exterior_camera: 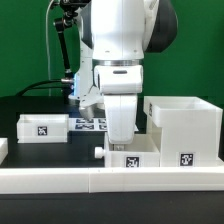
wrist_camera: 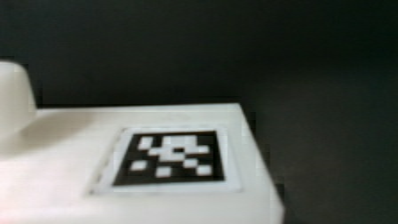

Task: Assemble drawer

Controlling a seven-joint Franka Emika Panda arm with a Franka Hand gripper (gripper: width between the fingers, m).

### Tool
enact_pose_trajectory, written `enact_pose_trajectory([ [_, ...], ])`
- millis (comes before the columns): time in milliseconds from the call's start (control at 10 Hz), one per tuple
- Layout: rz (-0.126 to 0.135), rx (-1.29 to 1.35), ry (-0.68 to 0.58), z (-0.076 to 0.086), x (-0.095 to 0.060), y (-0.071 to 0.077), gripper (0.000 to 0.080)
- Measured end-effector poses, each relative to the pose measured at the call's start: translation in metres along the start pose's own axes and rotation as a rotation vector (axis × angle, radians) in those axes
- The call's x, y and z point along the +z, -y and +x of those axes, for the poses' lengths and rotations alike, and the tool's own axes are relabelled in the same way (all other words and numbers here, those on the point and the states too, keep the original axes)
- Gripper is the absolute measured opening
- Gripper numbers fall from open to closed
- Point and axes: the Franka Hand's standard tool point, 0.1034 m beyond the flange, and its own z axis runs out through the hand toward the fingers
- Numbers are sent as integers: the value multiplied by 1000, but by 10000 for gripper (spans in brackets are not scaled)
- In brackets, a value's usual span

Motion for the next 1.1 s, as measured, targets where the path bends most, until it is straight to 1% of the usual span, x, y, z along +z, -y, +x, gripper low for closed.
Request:
enact_pose_trajectory([
  [200,5,-10,0,0,3,2,41],
  [300,-6,-14,0,0,5,3,41],
  [800,-4,-10,0,-1,5,3,41],
  [1100,-2,-38,6,7,5,3,41],
])
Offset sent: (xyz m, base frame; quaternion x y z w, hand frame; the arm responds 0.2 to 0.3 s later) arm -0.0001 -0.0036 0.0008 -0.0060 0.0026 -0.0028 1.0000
